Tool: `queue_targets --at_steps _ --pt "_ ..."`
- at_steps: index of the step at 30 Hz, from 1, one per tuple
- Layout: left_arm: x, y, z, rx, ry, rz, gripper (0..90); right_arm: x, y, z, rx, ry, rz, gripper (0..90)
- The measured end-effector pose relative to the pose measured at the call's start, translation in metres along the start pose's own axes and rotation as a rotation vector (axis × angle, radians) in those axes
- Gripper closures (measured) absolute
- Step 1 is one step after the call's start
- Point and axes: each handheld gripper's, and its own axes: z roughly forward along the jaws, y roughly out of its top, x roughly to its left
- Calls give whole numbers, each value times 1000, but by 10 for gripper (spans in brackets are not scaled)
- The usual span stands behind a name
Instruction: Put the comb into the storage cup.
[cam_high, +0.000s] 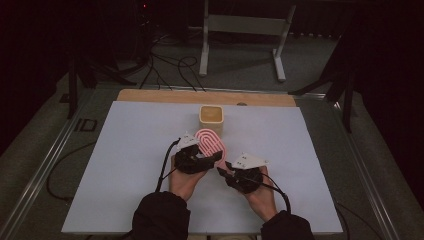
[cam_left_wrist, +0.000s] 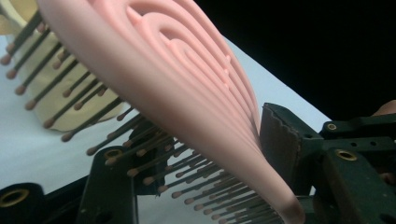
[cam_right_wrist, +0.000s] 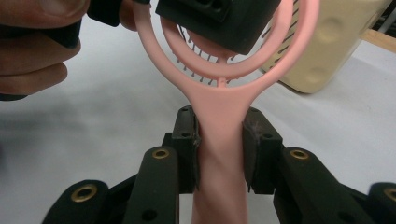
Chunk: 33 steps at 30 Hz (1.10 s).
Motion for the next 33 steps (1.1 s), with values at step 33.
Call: queue_targets --at_steps 33 --pt "-8 7 -4 -54 -138 -33 644 -2 -1 3 5 12 20 610"
